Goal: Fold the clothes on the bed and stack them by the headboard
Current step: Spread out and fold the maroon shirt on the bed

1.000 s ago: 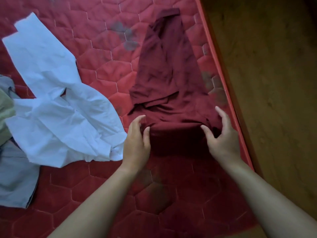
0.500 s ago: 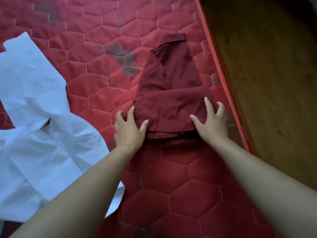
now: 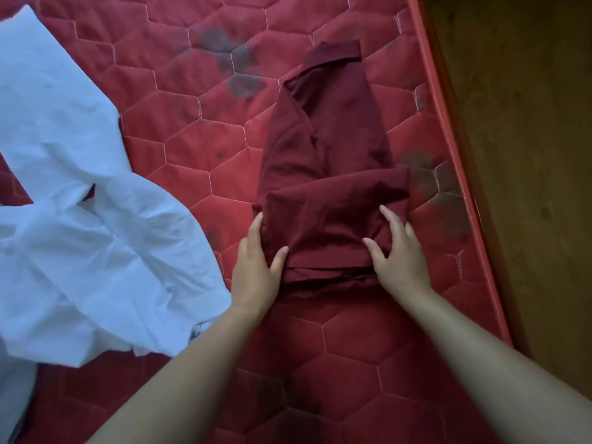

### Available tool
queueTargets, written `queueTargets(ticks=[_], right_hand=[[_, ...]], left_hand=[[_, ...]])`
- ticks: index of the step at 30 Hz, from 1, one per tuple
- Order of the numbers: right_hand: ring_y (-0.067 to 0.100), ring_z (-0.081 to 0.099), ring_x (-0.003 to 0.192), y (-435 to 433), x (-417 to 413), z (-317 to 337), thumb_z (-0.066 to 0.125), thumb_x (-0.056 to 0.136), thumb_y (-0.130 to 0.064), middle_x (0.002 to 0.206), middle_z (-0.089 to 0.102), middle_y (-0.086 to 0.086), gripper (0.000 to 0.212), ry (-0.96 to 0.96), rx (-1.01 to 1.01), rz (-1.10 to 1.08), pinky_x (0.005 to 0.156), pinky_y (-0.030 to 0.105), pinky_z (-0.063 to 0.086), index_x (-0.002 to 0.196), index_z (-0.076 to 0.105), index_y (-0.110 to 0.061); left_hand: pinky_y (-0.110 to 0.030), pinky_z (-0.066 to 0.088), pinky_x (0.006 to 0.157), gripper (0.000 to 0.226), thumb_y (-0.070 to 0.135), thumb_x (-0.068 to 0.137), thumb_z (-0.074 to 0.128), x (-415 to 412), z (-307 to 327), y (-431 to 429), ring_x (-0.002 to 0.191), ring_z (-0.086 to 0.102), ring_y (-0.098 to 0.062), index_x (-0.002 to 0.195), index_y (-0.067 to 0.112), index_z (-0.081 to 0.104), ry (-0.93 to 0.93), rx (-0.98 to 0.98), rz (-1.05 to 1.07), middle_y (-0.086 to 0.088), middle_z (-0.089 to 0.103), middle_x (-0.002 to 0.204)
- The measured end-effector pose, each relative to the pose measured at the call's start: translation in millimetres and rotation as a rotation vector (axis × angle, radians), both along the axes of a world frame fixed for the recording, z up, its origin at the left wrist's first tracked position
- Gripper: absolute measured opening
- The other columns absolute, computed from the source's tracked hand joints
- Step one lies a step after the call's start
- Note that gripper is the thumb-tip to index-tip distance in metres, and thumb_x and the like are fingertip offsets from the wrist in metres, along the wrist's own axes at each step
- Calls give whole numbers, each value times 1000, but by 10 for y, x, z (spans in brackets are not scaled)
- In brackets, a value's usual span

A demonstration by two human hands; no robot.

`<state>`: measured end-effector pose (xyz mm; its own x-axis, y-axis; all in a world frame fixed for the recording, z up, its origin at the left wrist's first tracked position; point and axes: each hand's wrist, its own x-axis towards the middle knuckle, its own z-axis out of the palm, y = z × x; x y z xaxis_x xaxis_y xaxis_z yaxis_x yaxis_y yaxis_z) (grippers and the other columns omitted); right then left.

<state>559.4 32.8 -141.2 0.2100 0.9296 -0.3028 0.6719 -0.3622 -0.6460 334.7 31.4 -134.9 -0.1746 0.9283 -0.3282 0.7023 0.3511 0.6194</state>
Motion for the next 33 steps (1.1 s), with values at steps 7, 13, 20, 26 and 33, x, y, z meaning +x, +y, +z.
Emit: queueTargets(ticks=[7,13,20,26,33], right_hand=[[38,42,120,-921,99,199,70,79,-31,131,37,20,65,-254,-82,123,97,46,39,137,44,-20],[34,38,130,-1045,54,294,76,73,-33,142,41,11,60,-255,146,488,100,52,39,127,57,-15],[26,49,119,-914,-40,124,76,73,-17,126,55,6,32,-168,67,397,94,42,43,105,70,-16],[26,61,88,-595,-39,495,67,74,-6,97,67,0,24,-146,159,343,74,33,48,97,67,-15],[27,58,105,1003,-85,1220,64,85,-23,111,64,6,27,-198,358,386,87,41,46,111,63,-14]], left_hand=[[-42,39,102,80,32,81,69,-100,198,-887,123,40,-35,146,19,25,247,0,-167,-20,36,135],[-49,36,99,61,35,77,72,-149,291,-1043,129,41,-27,134,29,50,373,214,-595,-7,43,141],[-35,37,88,43,29,80,68,-255,186,-870,124,45,-20,122,27,60,341,56,-671,2,50,135],[-39,48,70,19,18,83,62,-236,489,-485,90,62,-29,102,18,66,190,194,-524,-1,68,96],[-33,44,77,20,20,84,61,-303,1010,800,95,60,-24,104,22,64,152,266,-255,0,68,100]])
